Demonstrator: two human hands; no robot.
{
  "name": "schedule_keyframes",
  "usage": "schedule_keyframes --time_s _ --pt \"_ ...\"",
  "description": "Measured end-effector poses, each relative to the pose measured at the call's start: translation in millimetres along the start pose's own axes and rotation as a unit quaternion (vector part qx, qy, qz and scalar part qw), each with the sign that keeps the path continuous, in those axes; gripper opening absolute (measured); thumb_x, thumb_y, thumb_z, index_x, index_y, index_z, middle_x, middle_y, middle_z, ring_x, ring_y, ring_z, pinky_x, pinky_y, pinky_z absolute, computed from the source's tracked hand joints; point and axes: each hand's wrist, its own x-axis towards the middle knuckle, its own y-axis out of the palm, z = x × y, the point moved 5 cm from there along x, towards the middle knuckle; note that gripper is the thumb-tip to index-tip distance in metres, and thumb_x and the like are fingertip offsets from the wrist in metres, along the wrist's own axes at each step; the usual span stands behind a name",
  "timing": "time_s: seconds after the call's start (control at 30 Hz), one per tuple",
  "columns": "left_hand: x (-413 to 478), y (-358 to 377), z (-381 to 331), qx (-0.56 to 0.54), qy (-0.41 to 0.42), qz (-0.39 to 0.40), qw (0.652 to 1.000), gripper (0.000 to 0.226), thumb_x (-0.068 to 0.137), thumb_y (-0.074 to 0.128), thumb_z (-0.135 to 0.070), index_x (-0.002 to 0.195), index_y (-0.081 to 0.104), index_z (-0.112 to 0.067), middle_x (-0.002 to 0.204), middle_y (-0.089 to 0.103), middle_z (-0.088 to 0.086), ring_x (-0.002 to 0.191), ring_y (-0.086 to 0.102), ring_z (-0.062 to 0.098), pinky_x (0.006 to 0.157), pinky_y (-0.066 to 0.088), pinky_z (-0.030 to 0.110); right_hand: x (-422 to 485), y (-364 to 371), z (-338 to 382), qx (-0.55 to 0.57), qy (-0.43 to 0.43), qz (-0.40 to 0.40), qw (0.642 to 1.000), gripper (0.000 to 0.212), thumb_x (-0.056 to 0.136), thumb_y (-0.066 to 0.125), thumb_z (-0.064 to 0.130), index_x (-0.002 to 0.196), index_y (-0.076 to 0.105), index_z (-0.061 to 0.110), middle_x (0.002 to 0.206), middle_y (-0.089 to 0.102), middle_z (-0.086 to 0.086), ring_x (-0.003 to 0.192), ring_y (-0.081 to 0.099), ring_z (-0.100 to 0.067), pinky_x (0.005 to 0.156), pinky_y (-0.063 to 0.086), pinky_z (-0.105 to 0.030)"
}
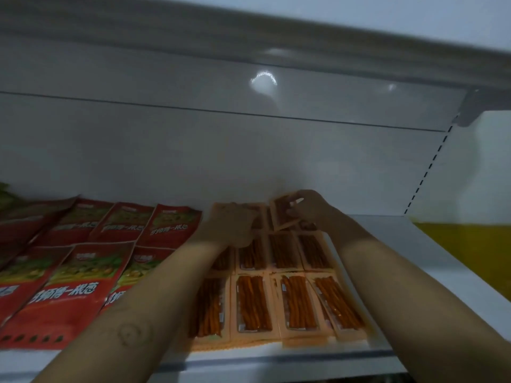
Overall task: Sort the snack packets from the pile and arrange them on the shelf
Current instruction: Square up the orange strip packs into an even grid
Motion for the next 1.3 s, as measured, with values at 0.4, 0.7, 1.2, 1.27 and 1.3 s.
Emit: schedule_keyframes --time_s 0.4,0.7,1.2,1.27,1.3 --pt "24.4 17.2 5.9 -0.025 0.031 0.047 0.998 0.047 0.099 0.039 -0.054 0.130 0.058 -0.025 0.132 0.059 0.005 0.119 0.055 0.025 0.103 0.043 0.041 16.2 21.2 0.3 -0.254 -0.061 0.038 0.965 0.038 0.087 0.070 0.027 0.122 0.067 0.014 0.130 0.059 -0.008 0.119 0.055 -0.025 0.098 0.046 -0.033" --pt "-15.6 -1.5 -12.4 -0.048 0.052 0.010 0.997 0.051 0.101 0.036 -0.053 0.148 0.038 -0.034 0.158 0.032 -0.004 0.143 0.031 0.020 0.118 0.021 0.041 -41.7 -3.4 18.7 -0.278 -0.121 0.034 0.953 0.043 0.088 0.063 0.042 0.127 0.062 0.023 0.128 0.060 0.000 0.120 0.055 -0.024 0.098 0.044 -0.035" --pt "-138.3 8.6 -63.2 -0.034 -0.026 -0.008 0.999 0.049 0.096 0.034 -0.062 0.138 0.044 -0.039 0.141 0.046 -0.011 0.128 0.041 0.013 0.105 0.030 0.037 -200.7 21.2 -13.6 -0.308 -0.101 0.009 0.946 0.047 0.096 0.044 0.056 0.139 0.048 0.039 0.145 0.043 0.011 0.135 0.032 -0.016 0.113 0.015 -0.034" --pt "-145.3 14.3 -66.4 -0.039 -0.033 0.002 0.999 0.051 0.097 0.032 -0.062 0.140 0.043 -0.038 0.144 0.044 -0.011 0.131 0.039 0.014 0.108 0.027 0.038 -204.9 26.7 -13.7 -0.328 -0.104 0.025 0.939 0.047 0.098 0.040 0.055 0.141 0.047 0.037 0.147 0.042 0.011 0.137 0.028 -0.016 0.116 0.009 -0.037" --pt "-148.2 16.2 -68.0 -0.047 -0.034 0.004 0.998 0.051 0.097 0.032 -0.061 0.142 0.042 -0.039 0.147 0.042 -0.012 0.134 0.037 0.013 0.110 0.025 0.038 -206.1 30.0 -13.7 -0.335 -0.109 0.035 0.935 0.047 0.099 0.038 0.053 0.142 0.045 0.036 0.149 0.041 0.011 0.138 0.027 -0.015 0.118 0.006 -0.038"
